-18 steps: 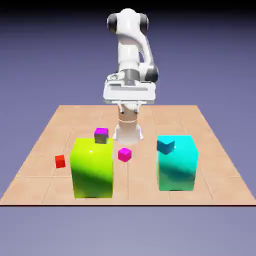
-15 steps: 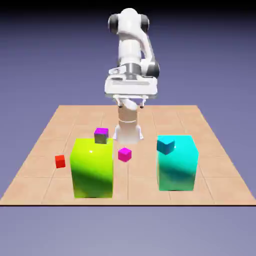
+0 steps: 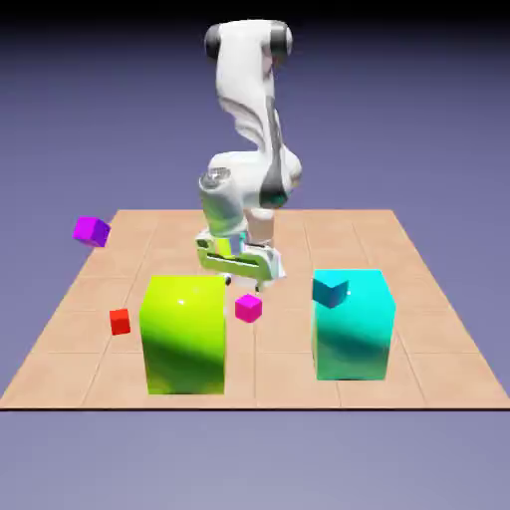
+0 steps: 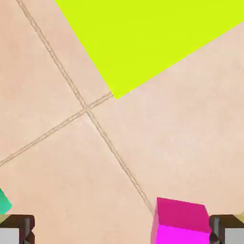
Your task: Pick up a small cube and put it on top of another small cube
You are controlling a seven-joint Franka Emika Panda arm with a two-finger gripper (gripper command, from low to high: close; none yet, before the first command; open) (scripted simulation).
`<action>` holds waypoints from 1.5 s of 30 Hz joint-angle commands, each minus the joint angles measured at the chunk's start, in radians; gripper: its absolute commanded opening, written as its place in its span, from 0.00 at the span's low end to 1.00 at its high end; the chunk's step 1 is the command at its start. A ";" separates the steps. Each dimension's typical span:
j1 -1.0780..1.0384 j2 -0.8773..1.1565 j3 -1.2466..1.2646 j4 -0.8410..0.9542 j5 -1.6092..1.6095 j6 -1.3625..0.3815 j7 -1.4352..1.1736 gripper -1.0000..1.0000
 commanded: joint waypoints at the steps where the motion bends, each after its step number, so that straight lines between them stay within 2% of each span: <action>1: 0.012 0.036 -0.028 -0.014 0.006 -0.001 -0.002 0.50; 3: 0.023 0.069 -0.053 -0.027 0.012 -0.003 -0.005 0.50; 12: 0.009 0.369 0.120 -0.015 0.402 0.236 -0.272 0.50; 13: 0.009 0.369 0.120 -0.015 0.402 0.236 -0.272 0.00; 23: 0.023 0.069 -0.053 -0.027 0.012 -0.003 -0.005 0.00; 25: 0.009 0.071 -0.062 -0.008 -0.007 -0.015 -0.046 0.00; 33: -0.281 -0.079 -0.090 0.084 -0.190 -0.156 -0.037 0.00; 38: -0.454 -0.148 -0.018 0.207 -0.239 -0.280 0.056 0.00; 45: -0.522 -0.104 0.234 0.460 -0.114 -0.443 0.249 0.00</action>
